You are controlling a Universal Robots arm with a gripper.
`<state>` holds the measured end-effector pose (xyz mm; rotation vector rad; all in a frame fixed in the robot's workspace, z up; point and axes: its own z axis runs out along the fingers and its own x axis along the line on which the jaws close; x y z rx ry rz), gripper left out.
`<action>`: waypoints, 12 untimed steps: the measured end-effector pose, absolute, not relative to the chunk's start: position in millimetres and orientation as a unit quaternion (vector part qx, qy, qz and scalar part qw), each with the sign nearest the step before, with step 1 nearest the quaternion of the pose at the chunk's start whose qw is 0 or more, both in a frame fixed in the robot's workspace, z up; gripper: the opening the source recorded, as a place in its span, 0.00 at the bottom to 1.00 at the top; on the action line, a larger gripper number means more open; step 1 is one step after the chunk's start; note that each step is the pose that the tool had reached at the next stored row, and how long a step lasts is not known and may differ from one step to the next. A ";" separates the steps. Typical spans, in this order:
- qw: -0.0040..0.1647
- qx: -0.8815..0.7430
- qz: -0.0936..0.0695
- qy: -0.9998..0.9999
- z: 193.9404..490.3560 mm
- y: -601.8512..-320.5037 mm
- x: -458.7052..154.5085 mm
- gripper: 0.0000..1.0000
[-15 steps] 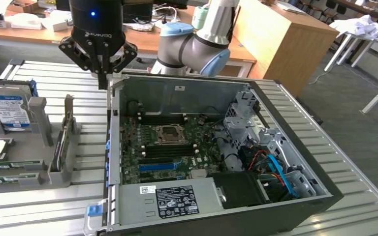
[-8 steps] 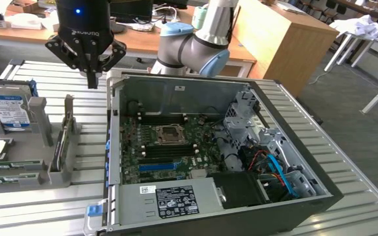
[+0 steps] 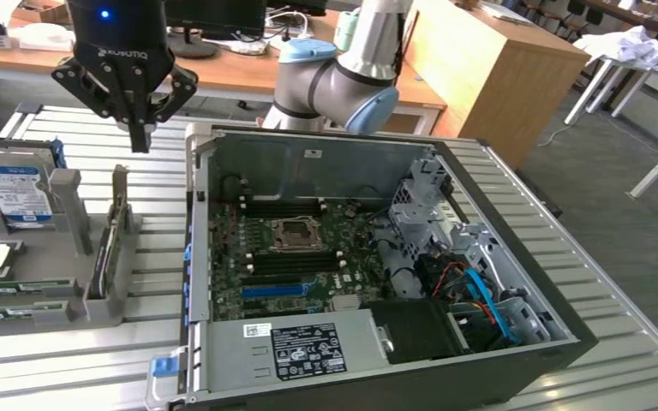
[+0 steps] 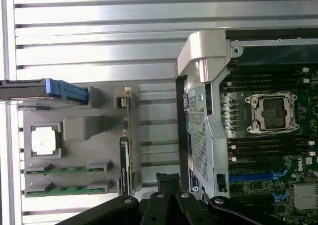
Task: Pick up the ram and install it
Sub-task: 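Reach for the ram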
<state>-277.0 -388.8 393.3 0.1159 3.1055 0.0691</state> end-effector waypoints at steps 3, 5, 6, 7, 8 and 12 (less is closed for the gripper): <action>0.017 0.037 0.022 0.999 393.3 -387.9 -285.4 0.11; 0.017 0.037 0.022 0.999 393.3 -387.4 -291.0 0.11; 0.017 0.037 0.022 0.999 393.3 -387.2 -293.8 0.11; 0.017 0.037 0.022 0.999 393.3 -387.0 -297.0 0.11; 0.017 0.037 0.022 0.999 393.3 -386.8 -299.8 0.11; 0.017 0.037 0.022 0.999 393.3 -385.8 -311.4 0.11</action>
